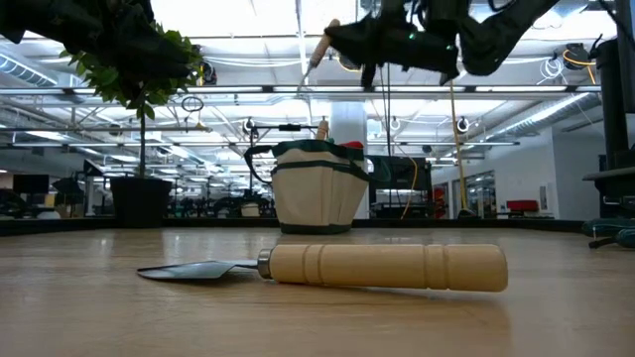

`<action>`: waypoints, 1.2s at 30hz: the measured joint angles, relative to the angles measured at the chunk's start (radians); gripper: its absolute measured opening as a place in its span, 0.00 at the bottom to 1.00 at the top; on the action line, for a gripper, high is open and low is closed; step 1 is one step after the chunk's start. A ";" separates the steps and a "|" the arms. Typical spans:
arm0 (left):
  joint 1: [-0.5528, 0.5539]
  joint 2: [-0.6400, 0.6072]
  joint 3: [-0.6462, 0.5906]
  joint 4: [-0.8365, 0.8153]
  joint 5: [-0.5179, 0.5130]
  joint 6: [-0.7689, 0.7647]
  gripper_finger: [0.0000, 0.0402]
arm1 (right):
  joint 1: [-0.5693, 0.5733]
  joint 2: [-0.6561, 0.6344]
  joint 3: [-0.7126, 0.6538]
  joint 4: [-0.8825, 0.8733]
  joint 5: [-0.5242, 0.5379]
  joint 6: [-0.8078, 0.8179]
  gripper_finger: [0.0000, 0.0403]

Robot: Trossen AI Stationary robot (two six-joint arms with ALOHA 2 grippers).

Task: Pick & Place Garden tools in Gardening bag
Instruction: Put the gardening fork into the gardening tool bag

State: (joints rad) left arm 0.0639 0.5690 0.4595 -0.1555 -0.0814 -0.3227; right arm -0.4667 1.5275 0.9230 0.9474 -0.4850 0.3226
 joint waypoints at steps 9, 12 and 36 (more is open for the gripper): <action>0.000 0.000 0.000 0.000 0.000 0.005 0.29 | 0.000 0.093 0.000 0.021 0.203 -0.210 0.13; 0.000 0.000 0.000 0.000 0.000 0.006 0.29 | 0.000 0.123 0.000 0.064 0.222 -0.212 0.13; 0.000 0.000 0.000 -0.001 0.000 -0.009 0.29 | 0.002 0.293 0.094 0.107 0.142 -0.215 0.13</action>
State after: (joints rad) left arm 0.0641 0.5692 0.4595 -0.1562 -0.0813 -0.3313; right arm -0.4644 1.8204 1.0168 1.0545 -0.3431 0.1072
